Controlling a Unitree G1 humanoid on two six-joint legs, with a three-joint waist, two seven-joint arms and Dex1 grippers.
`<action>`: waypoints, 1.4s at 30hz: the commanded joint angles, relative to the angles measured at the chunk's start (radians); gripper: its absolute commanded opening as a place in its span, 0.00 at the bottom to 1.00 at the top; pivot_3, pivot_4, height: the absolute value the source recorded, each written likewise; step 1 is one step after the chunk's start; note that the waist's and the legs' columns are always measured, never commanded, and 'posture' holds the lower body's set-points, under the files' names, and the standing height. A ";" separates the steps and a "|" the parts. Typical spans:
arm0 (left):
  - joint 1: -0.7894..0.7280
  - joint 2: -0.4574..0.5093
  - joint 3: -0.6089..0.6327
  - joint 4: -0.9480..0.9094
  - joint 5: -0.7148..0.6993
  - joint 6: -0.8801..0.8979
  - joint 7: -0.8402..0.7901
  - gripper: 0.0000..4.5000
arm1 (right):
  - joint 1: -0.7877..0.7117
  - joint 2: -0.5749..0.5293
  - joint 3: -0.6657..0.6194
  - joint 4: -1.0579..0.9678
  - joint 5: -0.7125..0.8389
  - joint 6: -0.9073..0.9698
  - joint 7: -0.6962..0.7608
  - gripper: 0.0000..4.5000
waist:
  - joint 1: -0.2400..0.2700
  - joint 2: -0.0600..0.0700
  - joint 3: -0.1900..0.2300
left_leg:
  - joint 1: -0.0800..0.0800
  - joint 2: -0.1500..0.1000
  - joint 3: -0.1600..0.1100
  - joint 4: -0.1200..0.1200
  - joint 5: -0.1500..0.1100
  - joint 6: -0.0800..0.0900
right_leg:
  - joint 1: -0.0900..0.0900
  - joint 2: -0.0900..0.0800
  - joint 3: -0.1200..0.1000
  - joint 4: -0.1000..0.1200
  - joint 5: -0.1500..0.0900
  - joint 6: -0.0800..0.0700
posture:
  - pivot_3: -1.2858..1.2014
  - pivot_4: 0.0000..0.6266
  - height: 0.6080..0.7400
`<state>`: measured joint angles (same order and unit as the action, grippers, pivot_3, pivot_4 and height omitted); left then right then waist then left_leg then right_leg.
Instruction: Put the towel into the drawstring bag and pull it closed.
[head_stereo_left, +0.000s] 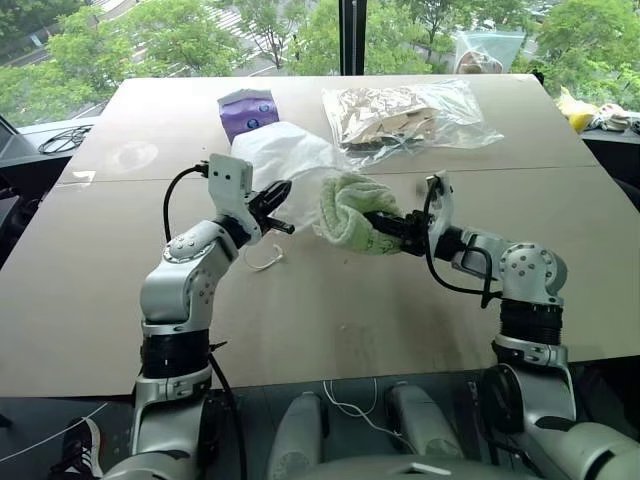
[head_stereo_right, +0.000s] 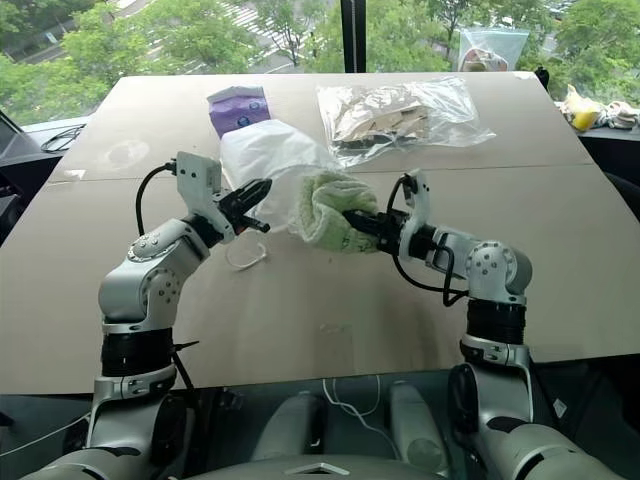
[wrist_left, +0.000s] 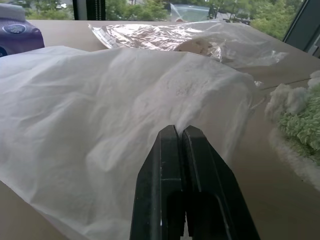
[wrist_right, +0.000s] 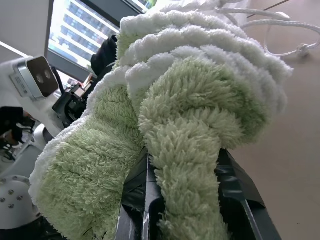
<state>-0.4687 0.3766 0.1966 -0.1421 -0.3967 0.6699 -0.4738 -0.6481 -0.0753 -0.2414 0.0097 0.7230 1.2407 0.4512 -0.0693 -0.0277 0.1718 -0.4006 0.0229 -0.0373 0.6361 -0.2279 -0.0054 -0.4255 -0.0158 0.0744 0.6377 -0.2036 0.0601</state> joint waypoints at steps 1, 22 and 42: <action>-0.003 0.015 -0.012 -0.103 -0.063 0.034 -0.035 0.00 | -0.017 -0.016 0.072 -0.044 -0.044 -0.068 -0.018 0.02 | 0.000 0.000 0.000 | 0.000 0.000 0.000 0.000 0.000 0.000 | 0.000 0.000 0.000 0.000 0.000 0.000 | 0.52 0.24 1.00; 0.050 0.052 -0.125 -0.207 -0.164 0.103 -0.119 0.00 | -0.130 0.074 0.108 0.039 -0.094 -0.183 -0.170 0.02 | 0.001 0.003 0.002 | -0.004 0.000 0.001 0.000 0.000 0.000 | -0.005 0.000 0.000 0.001 0.000 0.000 | 0.52 0.24 1.00; 0.060 0.051 -0.138 -0.244 -0.214 0.103 -0.130 0.00 | -0.119 0.116 0.138 0.061 -0.126 -0.364 -0.192 0.02 | 0.002 0.003 0.002 | -0.015 0.000 0.000 0.002 0.000 0.000 | -0.017 0.000 0.000 0.005 0.003 -0.004 | 0.52 0.24 1.00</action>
<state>-0.4067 0.4249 0.0530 -0.3497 -0.5929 0.7901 -0.5946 -0.7562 0.0539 -0.1400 0.1262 0.5827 0.8644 0.2139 -0.0669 -0.0246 0.1743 -0.4154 0.0230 -0.0376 0.6390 -0.2273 -0.0059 -0.4421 -0.0154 0.0743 0.6426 -0.2009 0.0561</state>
